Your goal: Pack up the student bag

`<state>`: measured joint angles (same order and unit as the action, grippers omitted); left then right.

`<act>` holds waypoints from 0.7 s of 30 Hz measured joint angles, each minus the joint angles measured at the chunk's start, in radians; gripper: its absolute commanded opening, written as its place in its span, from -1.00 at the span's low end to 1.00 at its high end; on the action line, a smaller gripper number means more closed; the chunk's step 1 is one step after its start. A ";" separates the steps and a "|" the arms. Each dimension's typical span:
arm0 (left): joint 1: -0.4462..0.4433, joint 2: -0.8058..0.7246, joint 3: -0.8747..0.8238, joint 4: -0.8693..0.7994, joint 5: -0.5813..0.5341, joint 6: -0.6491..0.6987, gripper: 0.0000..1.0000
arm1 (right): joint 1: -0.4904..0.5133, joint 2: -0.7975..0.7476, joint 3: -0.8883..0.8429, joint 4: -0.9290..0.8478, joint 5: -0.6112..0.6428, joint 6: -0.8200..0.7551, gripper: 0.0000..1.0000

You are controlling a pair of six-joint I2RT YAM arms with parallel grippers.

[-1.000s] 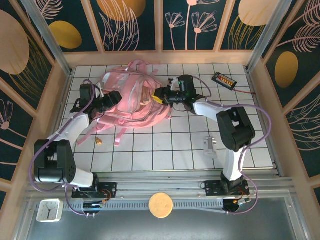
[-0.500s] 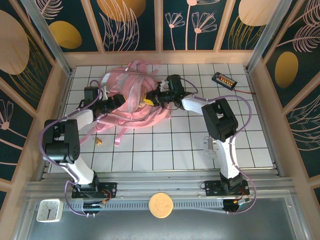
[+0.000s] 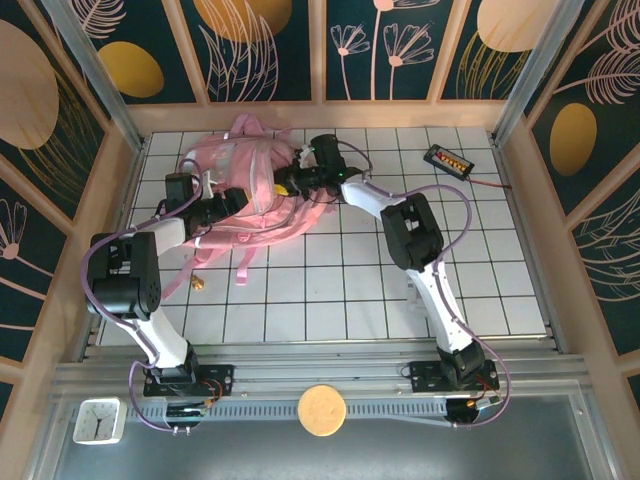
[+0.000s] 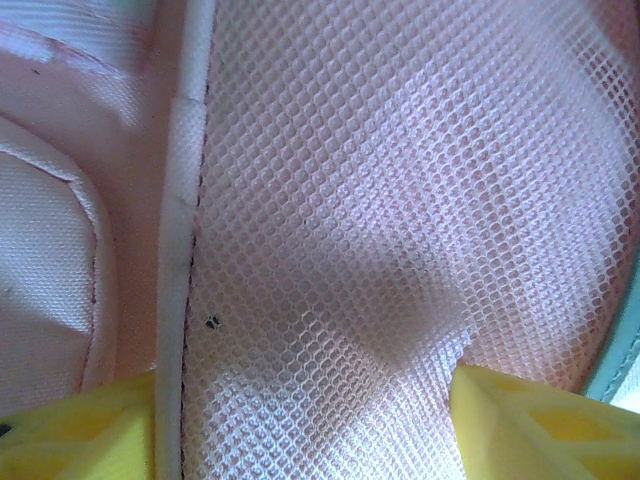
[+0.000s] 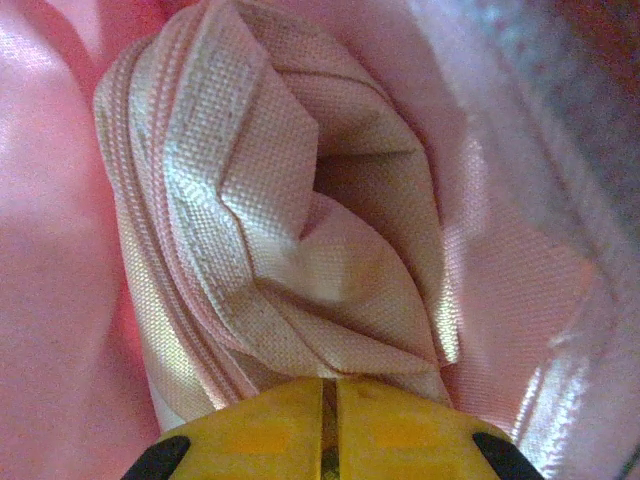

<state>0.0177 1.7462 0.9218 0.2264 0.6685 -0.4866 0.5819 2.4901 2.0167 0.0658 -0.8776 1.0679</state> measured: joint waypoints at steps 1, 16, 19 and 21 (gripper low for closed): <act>0.002 0.002 0.003 -0.007 0.000 0.001 0.31 | 0.006 0.006 0.016 -0.016 0.009 -0.010 -0.74; 0.005 0.061 0.093 -0.100 0.005 -0.002 0.39 | 0.041 0.037 0.011 0.057 0.040 0.009 -0.43; 0.005 0.060 0.101 -0.125 0.006 0.014 0.41 | 0.041 0.000 -0.038 0.039 0.054 -0.034 -0.16; 0.003 0.051 0.101 -0.137 0.008 0.024 0.43 | 0.042 -0.050 -0.103 0.025 0.070 -0.065 0.00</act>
<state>0.0212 1.7973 1.0229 0.0891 0.6762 -0.4629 0.6235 2.4401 1.9141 0.0910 -0.8074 1.0031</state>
